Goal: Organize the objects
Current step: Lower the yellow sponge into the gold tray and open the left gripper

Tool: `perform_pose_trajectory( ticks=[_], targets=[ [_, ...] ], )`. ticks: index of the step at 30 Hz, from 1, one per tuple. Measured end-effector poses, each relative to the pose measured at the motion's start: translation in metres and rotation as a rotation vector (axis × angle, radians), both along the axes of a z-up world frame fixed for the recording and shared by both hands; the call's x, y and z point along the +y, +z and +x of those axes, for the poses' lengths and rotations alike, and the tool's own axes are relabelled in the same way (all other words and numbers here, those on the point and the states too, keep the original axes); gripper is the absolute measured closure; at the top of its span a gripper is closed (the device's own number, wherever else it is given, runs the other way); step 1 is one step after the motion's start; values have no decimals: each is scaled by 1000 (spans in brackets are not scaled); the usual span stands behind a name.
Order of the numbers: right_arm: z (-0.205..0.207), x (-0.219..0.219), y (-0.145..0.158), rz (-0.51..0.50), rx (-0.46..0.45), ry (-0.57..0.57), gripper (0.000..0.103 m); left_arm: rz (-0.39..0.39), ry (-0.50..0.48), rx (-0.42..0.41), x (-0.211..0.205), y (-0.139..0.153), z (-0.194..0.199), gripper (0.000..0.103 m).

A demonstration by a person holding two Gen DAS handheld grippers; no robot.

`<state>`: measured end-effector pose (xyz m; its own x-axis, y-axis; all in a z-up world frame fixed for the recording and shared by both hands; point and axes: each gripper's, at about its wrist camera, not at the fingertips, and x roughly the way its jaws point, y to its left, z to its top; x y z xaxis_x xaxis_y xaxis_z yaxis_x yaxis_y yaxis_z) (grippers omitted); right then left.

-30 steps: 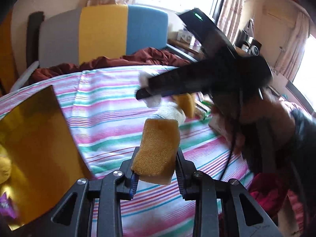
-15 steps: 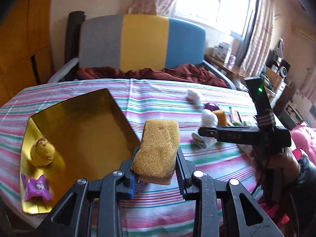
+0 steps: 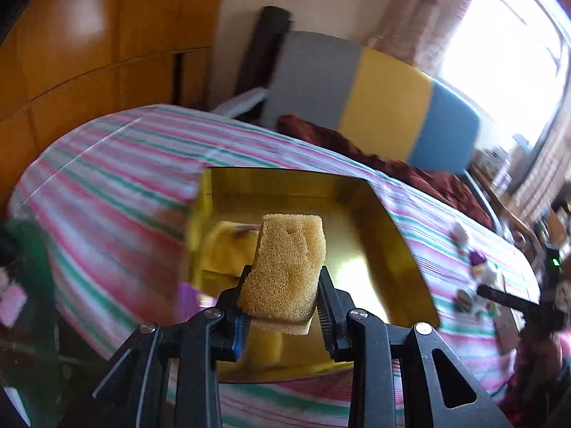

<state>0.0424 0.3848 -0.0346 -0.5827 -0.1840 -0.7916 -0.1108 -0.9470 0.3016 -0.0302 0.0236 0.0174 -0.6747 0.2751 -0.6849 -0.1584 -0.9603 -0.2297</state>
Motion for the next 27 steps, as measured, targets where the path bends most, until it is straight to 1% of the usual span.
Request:
perform_pose_trajectory(
  ticks=[2, 5, 8, 13, 14, 15, 17, 20, 21, 22, 23, 24, 25, 26, 27],
  targets=[
    [0, 0, 0, -2, 0, 0, 67, 13, 44, -14, -21, -3, -6, 70],
    [-1, 1, -1, -7, 0, -1, 67, 17, 73, -26, -34, -5, -16, 70],
    [-1, 0, -1, -3, 1, -1, 67, 31, 62, -35, -30, -4, -36, 70],
    [-3, 0, 0, 9, 6, -7, 67, 7, 30, -22, -13, -2, -82, 69],
    [-3, 0, 0, 8, 6, -9, 67, -2, 17, -24, -8, -3, -92, 69],
    [-3, 0, 0, 8, 7, -10, 67, -19, 25, -29, -5, -7, -103, 69],
    [-4, 1, 0, 9, 7, -11, 67, -17, 8, -58, 1, -14, -122, 68],
    [-5, 0, 0, 12, 10, -11, 67, -44, 32, -81, 7, -27, -148, 67],
    [-5, 0, 0, 14, 10, -10, 67, -56, 28, -90, 9, -31, -155, 63],
    [-5, 0, 0, 16, 11, -10, 67, -74, 40, -96, 10, -34, -160, 60],
    [-5, 0, 0, 19, 11, -9, 67, -93, 64, -104, 10, -37, -163, 54],
    [-5, 0, 0, 21, 12, -11, 67, -94, 73, -109, 9, -39, -165, 49],
    [-5, 0, 0, 22, 13, -14, 67, -92, 67, -109, 9, -40, -165, 46],
    [-5, 1, 0, 23, 14, -17, 67, -102, 65, -107, 9, -40, -163, 39],
    [-5, 1, 1, 24, 16, -23, 67, -120, 75, -96, 8, -39, -159, 36]
  ],
)
